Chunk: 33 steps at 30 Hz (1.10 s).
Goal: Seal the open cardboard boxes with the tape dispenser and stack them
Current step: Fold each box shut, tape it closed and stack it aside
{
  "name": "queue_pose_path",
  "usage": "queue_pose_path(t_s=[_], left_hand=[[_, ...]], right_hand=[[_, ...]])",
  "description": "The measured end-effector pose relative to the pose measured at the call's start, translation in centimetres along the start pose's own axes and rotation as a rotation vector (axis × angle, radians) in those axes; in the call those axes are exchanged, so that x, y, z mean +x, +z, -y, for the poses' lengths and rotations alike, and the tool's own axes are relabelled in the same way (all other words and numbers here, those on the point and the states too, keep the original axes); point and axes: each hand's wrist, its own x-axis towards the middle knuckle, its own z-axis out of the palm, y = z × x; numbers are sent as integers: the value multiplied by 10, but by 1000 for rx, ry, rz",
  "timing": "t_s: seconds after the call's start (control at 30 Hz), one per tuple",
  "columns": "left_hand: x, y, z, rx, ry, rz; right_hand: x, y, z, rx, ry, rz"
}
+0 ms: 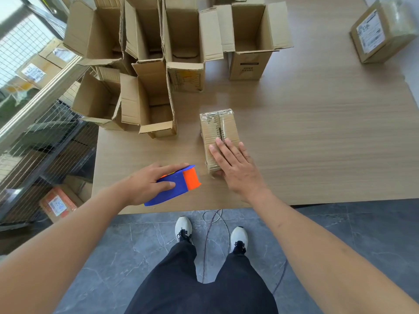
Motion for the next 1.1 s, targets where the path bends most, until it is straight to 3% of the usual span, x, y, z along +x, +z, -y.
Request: queue_pose_path(t_s=[0.27, 0.53, 0.7, 0.87, 1.1], left_hand=[[24, 12, -22, 67, -103, 10], [29, 18, -30, 34, -124, -2], [25, 10, -3, 184, -208, 19], [12, 18, 15, 232, -180, -96], [25, 35, 3, 308, -92, -356]], right_hand=[[2, -11, 1, 79, 39, 179], [5, -19, 4, 160, 75, 234], [7, -24, 4, 202, 95, 261], [8, -23, 18, 218, 188, 202], [13, -13, 39, 183, 281, -62]])
